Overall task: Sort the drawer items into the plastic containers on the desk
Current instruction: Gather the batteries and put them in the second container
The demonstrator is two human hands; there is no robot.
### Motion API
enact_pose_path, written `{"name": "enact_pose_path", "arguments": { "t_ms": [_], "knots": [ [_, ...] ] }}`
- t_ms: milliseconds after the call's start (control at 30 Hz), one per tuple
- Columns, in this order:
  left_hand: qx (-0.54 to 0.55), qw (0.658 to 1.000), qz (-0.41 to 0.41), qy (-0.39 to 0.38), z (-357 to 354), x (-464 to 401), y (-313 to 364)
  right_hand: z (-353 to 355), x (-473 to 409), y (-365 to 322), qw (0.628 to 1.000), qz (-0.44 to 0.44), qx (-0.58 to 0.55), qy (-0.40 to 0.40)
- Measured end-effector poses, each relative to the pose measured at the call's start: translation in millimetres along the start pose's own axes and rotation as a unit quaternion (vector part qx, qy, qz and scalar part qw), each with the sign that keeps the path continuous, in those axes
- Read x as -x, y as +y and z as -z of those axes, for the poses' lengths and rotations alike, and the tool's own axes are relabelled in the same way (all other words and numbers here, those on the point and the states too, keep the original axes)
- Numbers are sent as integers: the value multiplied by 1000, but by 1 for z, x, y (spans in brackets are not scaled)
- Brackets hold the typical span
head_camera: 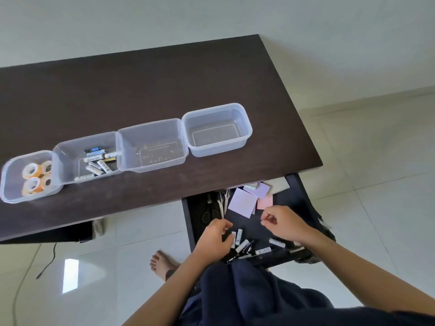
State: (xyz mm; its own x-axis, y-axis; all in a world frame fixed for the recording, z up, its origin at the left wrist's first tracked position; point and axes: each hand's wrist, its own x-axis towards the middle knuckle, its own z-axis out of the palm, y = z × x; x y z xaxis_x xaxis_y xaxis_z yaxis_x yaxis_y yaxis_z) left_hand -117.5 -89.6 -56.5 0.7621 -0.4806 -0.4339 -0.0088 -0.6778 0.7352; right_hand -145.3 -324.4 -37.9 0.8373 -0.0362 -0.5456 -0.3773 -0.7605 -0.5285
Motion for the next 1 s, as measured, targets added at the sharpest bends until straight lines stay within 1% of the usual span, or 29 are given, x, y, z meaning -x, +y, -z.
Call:
{"name": "enact_pose_path", "arguments": {
  "t_ms": [100, 233, 367, 500, 633, 700, 767, 867, 933, 1000],
  "knots": [
    [-36, 995, 75, -48, -25, -10, -2, 1, -4, 32, 998, -54, 19, -35],
    [-97, 976, 155, -115, -44, -15, -5, -9, -15, 49, 991, -78, 68, -86],
    [-120, 967, 187, -129, -55, -15, -3, -26, -20, 56, 977, -81, 116, -158],
    [-109, 966, 191, -134, -65, -13, 1, -43, -20, 57, 977, -56, 112, -173],
    [-86, 969, 190, -133, -73, -13, 2, -49, -22, 56, 983, -29, 48, -176],
    [-95, 969, 189, -124, -75, -14, 2, -49, -22, 57, 986, -23, 29, -162],
    [-127, 969, 183, -106, -75, -15, 3, -47, -22, 57, 992, -8, 25, -126],
    [-134, 973, 163, -94, -76, -17, 5, -43, -22, 54, 994, 43, 50, -92],
    [-128, 974, 144, -118, -79, -20, 4, -43, -24, 49, 987, 79, 86, -110],
    [-120, 972, 145, -141, -81, -23, 4, -47, -27, 44, 978, 95, 118, -146]
  ]
}}
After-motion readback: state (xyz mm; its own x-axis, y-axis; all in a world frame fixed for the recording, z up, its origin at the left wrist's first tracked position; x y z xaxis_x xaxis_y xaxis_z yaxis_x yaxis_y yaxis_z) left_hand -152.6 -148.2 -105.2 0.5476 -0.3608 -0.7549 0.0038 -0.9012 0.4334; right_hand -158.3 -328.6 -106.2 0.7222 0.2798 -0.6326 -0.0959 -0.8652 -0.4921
